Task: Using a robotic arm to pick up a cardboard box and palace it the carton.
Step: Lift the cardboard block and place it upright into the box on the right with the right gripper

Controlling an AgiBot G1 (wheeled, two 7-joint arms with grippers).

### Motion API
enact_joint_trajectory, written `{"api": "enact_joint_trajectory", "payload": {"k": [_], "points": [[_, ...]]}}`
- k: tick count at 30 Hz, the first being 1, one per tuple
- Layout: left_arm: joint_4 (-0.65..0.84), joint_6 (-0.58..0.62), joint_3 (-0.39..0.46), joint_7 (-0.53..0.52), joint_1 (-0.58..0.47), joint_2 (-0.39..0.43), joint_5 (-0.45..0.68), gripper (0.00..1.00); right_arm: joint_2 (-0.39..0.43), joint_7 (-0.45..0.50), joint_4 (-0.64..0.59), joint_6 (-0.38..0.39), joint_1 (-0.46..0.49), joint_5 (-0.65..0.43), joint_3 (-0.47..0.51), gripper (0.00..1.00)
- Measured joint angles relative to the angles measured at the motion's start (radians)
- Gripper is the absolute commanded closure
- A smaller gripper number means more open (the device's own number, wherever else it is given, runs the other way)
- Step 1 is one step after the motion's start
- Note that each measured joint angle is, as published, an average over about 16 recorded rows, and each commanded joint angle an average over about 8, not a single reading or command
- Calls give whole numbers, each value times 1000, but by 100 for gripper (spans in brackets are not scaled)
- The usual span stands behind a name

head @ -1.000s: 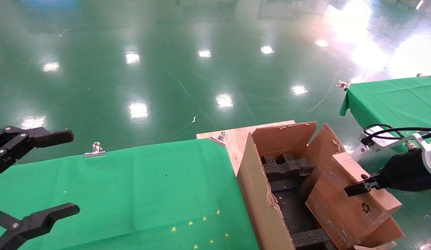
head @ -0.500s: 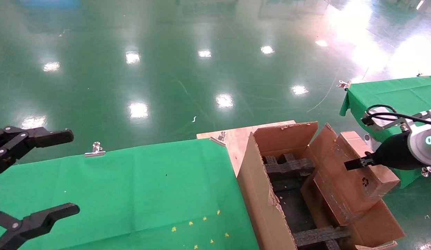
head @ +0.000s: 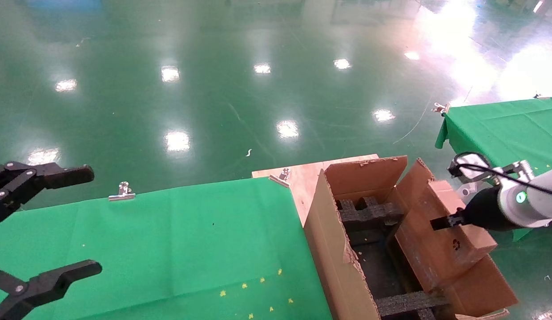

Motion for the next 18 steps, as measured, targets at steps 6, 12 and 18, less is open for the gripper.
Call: {"api": "enact_joint_trajectory", "payload": {"k": [6, 12, 18], "points": [[0, 0, 0, 0, 0, 0, 0, 0, -12, 56, 0, 57, -53, -40, -18, 100], [0, 0, 0, 0, 0, 0, 0, 0, -25, 113, -1, 114, -104, -83, -34, 100], [0, 0, 0, 0, 0, 0, 0, 0, -43, 166, -4, 164, -154, -122, -49, 100]]}}
